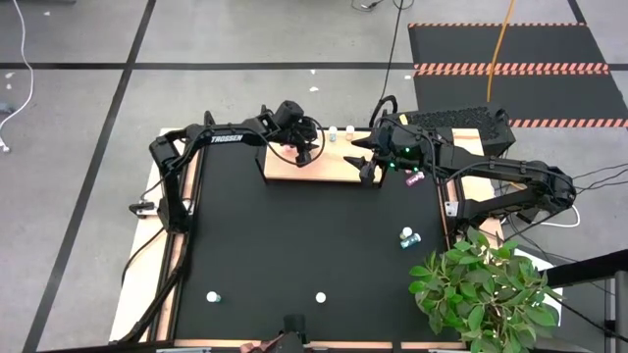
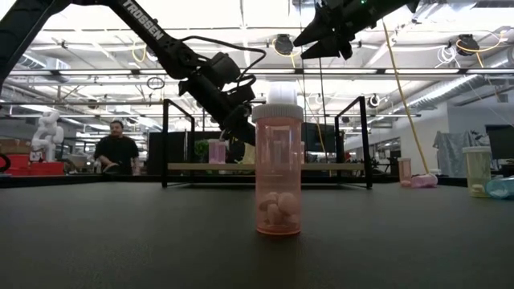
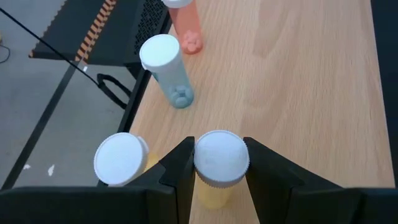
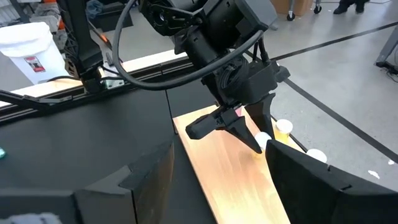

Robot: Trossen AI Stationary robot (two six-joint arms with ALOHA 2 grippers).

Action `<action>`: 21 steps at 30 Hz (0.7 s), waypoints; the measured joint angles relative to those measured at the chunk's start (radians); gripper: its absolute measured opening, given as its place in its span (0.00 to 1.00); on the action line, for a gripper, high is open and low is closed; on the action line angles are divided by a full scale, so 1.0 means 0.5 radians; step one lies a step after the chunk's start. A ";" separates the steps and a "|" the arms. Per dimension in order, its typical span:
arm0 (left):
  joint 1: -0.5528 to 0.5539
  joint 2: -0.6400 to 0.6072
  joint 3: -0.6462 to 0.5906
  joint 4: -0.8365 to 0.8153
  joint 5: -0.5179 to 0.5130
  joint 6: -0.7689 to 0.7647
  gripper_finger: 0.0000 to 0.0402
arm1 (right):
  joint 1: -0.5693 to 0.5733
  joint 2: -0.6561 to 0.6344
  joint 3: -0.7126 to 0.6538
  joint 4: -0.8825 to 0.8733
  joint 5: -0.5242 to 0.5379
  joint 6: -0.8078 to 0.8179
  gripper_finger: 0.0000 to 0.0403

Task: Pick and place medicine bottles onto shelf by color
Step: Put the bottom yellow pill bottle on the shelf aligned with the other yellow pill bottle

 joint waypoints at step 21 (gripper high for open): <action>-0.004 -0.084 -0.001 -0.059 -0.014 -0.044 0.66 | -0.001 0.000 0.000 0.000 0.002 0.027 0.62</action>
